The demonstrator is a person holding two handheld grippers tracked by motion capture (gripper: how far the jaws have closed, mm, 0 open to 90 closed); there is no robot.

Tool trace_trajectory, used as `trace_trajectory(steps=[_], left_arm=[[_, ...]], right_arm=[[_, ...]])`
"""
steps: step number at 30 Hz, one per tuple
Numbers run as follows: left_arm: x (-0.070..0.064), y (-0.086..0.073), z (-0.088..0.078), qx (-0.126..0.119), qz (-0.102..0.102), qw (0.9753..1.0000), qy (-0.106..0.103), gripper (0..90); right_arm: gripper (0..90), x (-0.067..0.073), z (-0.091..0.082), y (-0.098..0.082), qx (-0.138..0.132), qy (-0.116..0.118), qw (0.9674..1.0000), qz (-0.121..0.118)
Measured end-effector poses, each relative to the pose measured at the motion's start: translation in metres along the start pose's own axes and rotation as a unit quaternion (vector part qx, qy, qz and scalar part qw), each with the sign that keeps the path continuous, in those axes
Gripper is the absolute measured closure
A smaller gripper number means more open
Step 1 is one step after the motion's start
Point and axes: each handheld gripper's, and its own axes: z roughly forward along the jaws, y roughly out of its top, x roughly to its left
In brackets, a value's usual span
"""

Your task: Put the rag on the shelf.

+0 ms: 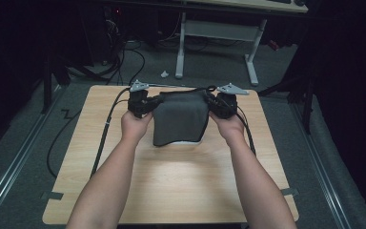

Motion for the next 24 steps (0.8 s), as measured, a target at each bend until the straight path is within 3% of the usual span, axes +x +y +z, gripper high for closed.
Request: trace_trajectory(steps=[4, 5, 13, 24], left_arm=[[0.001, -0.006, 0.001, 0.007, -0.002, 1.0000, -0.004, 83.5], [0.001, -0.009, 0.001, 0.010, -0.001, 0.9999, -0.007, 83.6], [0.004, -0.022, 0.003, 0.015, -0.023, 0.9994, -0.020, 83.4], [0.004, -0.032, 0.007, 0.034, -0.014, 0.9990, -0.026, 83.2]], right_arm=[[81.8, -0.002, 0.002, -0.008, 0.009, 0.008, 0.9999, 0.000], [81.9, -0.004, 0.001, -0.012, 0.007, 0.013, 0.9998, 0.011], [81.9, -0.006, 0.003, -0.016, 0.005, 0.017, 0.9994, 0.029], [82.0, -0.010, 0.009, -0.024, 0.008, 0.028, 0.9981, 0.055]])
